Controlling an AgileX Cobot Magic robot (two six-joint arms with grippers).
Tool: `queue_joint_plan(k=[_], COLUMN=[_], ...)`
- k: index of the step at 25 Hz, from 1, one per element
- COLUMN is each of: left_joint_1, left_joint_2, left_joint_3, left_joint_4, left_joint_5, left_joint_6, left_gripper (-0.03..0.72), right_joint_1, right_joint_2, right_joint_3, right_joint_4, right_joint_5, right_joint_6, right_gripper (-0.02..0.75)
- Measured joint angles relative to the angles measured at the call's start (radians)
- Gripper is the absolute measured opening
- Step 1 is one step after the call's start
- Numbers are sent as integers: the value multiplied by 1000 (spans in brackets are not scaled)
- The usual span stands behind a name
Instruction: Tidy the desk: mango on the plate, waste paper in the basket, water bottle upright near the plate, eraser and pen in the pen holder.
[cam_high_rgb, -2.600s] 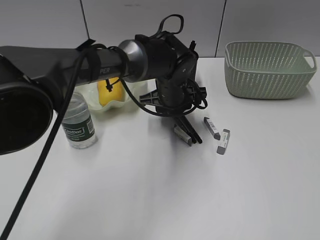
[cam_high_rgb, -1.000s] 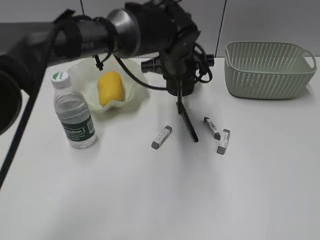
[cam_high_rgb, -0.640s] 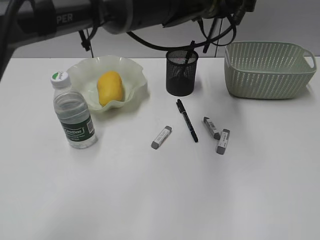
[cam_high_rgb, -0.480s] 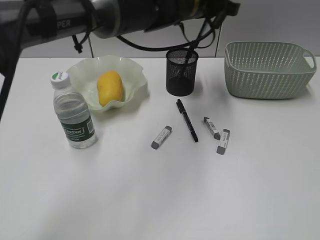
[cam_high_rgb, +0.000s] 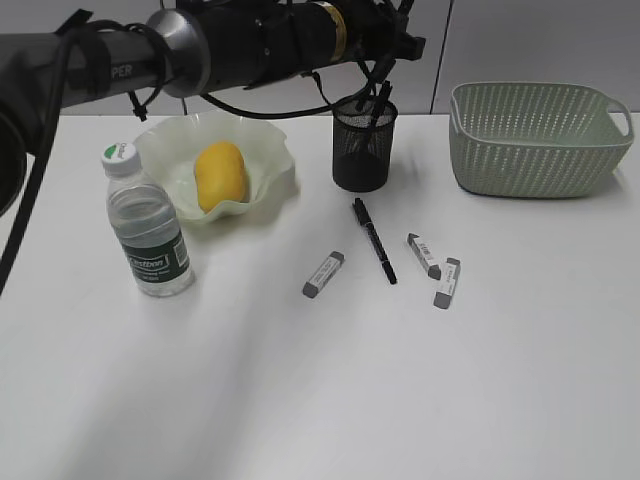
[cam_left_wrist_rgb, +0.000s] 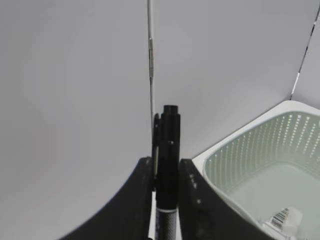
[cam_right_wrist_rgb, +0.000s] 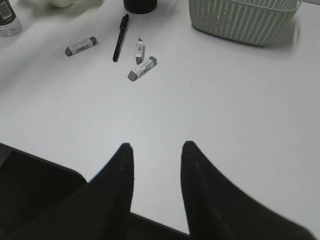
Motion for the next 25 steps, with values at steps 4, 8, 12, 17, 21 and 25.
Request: queue_joint_plan(k=[4,8,12,17,21,25], left_joint_1=[-1,-1,-1,-1,-1,0], left_joint_2=[5,5,5,6,12,44], left_joint_3=[0,0,0,0,0,0], left_joint_4=[1,1,3,10,12,12], left_joint_5=[-1,-1,-2,-64,-91,-133], left_joint_6=[0,13,55,168,198,209], left_gripper=[104,104,104,103,101,100], right_joint_1=[0,0,0,0,0,0], right_joint_2=[0,0,0,0,0,0], right_joint_3=[0,0,0,0,0,0], right_joint_4=[0,0,0,0,0,0], right_joint_5=[0,0,0,0,0,0], right_joint_6=[0,0,0,0,0,0], right_gripper=[269,269,269,269,269,269])
